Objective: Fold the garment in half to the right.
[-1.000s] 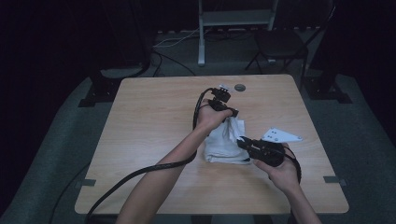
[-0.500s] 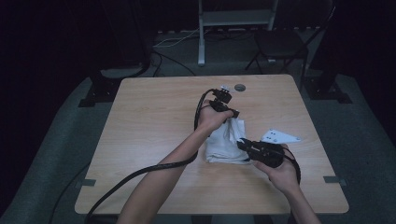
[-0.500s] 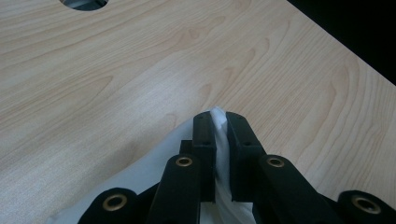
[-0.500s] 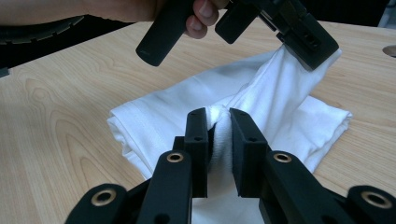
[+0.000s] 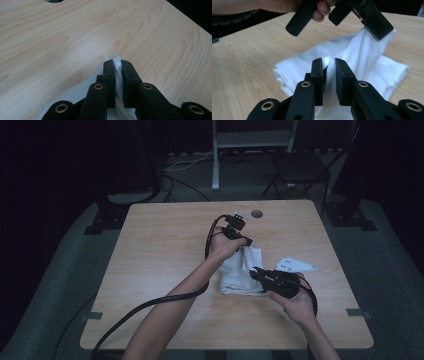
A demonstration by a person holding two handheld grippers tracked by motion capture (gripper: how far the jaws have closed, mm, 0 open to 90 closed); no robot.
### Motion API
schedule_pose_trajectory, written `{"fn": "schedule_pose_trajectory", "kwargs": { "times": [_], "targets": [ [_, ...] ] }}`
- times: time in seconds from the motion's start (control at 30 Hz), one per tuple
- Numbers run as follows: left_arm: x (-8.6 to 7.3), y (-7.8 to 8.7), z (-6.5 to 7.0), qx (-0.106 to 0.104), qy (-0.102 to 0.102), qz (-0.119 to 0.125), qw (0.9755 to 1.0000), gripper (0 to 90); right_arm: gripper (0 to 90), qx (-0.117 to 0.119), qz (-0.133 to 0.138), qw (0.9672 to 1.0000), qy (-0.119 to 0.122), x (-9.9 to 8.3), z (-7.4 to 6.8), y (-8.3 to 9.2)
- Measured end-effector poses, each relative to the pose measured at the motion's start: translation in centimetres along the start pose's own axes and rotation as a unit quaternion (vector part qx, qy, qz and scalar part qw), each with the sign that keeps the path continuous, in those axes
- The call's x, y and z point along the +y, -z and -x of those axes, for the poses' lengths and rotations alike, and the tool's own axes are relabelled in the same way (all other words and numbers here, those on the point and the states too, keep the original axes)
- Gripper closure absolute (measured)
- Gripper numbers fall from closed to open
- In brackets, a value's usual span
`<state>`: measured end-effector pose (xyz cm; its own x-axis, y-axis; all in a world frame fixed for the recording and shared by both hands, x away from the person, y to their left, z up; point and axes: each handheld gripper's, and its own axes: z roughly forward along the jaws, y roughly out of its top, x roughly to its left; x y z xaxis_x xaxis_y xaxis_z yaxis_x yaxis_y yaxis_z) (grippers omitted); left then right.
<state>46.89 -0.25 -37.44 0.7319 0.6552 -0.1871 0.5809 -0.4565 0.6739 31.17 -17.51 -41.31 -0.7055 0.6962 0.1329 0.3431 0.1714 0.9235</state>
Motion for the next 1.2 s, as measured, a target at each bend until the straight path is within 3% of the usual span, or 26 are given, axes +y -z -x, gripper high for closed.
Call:
{"fn": "schedule_pose_trajectory", "kwargs": {
  "times": [0.5,0.77,0.97,1.2],
  "targets": [
    [0.2,4.8,-2.2,0.033,-0.001,0.005,0.9994,83.8,78.6,0.032,0.032,0.9987,0.022,3.7,-2.9,-2.5],
    [-0.6,7.5,-4.0,0.055,0.014,0.01,0.9984,83.8,78.6,0.054,0.046,0.9971,0.027,5.3,-4.7,-4.7],
    [-0.8,7.5,-4.3,0.053,0.019,0.01,0.9984,83.8,78.6,0.057,0.045,0.9972,0.018,5.1,-5.1,-5.3],
    [-0.7,5.4,-3.2,0.04,0.012,0.009,0.9991,83.7,78.5,0.037,0.041,0.9985,0.007,4.0,-3.9,-4.0]
  ]
}}
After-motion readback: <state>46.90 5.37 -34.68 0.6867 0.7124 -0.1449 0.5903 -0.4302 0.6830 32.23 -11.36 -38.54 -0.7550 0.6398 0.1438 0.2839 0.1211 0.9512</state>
